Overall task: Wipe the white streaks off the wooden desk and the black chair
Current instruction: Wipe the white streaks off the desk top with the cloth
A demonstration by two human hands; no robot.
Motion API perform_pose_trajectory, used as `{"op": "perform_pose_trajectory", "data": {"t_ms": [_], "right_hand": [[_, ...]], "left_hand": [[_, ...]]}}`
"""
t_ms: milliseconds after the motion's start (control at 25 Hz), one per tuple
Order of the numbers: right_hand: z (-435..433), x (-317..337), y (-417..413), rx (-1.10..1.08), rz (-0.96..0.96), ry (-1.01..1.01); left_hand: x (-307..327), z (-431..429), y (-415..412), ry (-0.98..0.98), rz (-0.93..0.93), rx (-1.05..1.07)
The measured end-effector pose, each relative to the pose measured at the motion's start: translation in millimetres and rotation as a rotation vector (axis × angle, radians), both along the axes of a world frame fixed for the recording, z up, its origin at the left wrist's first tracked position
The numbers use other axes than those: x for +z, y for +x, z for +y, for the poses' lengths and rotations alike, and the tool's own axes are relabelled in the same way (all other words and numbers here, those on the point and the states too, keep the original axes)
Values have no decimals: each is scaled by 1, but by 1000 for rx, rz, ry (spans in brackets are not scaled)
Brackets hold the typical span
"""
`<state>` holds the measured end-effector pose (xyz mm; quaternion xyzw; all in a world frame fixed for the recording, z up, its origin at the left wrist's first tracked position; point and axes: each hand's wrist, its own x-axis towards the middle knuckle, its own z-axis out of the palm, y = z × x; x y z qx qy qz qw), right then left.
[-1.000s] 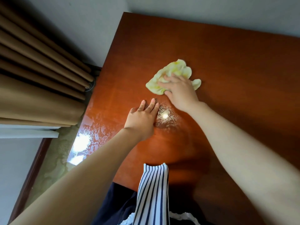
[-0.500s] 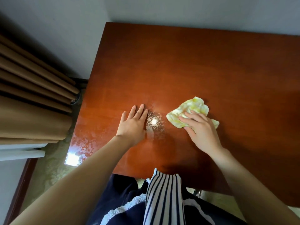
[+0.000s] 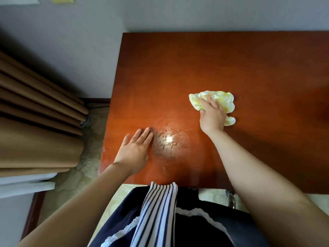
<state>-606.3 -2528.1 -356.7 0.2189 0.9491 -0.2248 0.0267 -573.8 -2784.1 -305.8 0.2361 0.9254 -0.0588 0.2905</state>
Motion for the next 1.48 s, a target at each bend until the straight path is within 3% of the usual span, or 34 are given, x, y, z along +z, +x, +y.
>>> {"op": "perform_pose_trajectory", "data": {"t_ms": [200,520,760,960,1280,1480], "right_hand": [[-82,3,23,151,-18,-20],[-173,-9,119,179,200,-59],[-160,-14,195,143,241,-72],[-106,-9,201,113,189,-17],[-24,13,134,-4,-27,61],[-65,-1,117,-426,90,-59]], "left_hand": [[3,-47,7,16,3,-91],[-11,-83,36,141,-29,-215],[-23,-74,57,144,20,-189],[-18,-71,56,96,15,-202],[-16,-67,61,108,-4,-132],[-16,-77,43,221,-88,-171]]}}
